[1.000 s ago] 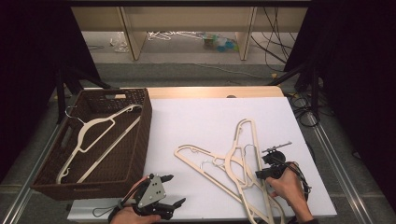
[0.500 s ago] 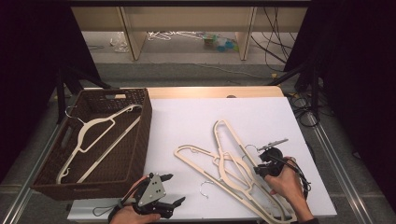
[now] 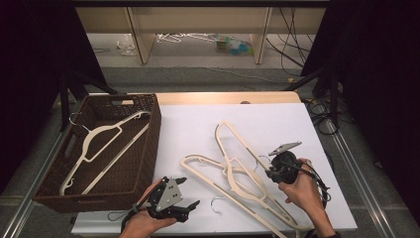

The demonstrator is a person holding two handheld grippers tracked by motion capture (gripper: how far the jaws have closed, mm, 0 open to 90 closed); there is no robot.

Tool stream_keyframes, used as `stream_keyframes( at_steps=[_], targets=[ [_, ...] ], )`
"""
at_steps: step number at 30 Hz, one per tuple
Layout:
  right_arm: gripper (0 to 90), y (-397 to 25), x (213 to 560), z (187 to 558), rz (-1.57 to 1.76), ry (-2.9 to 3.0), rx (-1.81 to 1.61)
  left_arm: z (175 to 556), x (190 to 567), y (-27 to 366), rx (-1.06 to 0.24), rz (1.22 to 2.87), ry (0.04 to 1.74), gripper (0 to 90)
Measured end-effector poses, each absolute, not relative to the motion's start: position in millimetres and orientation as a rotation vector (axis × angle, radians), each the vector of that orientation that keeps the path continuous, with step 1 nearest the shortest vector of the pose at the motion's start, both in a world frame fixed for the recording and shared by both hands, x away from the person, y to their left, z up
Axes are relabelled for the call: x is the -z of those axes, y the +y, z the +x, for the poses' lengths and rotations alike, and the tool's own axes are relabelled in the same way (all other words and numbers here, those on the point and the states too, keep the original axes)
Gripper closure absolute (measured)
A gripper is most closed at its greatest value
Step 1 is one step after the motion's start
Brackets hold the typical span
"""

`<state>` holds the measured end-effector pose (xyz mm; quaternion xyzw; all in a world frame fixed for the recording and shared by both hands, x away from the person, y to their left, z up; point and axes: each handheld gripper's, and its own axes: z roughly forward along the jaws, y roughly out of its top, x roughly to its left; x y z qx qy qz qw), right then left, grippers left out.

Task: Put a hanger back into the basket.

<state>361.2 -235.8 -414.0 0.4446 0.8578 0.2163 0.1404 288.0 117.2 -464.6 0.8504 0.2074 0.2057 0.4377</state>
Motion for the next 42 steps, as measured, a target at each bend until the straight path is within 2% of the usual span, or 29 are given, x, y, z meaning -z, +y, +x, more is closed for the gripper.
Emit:
stream_keyframes(
  at_steps=[4, 21, 29, 35, 40, 42],
  targets=[
    [79.1, -240, 420, 369, 1.269, 2.487, -0.632, 288, 465, 118, -0.516, 2.119, 0.510, 22.4],
    [79.4, -274, 392, 376, 1.266, 2.361, -0.713, 289, 464, 118, -0.510, 2.117, 0.508, 22.5],
    [79.5, -261, 394, 373, 1.170, 2.429, -0.794, 295, 465, 113, -0.522, 2.110, 0.515, 22.7],
    [79.5, -259, 393, 373, 1.173, 2.405, -0.816, 321, 462, 94, -0.514, 2.147, 0.491, 31.9],
    [79.5, -260, 393, 373, 1.163, 2.406, -0.818, 336, 471, 72, -0.460, 2.213, 0.417, 33.1],
    [79.5, -261, 393, 374, 1.150, 2.396, -0.824, 335, 475, 68, -0.482, 2.237, 0.375, 33.5]
  ],
)
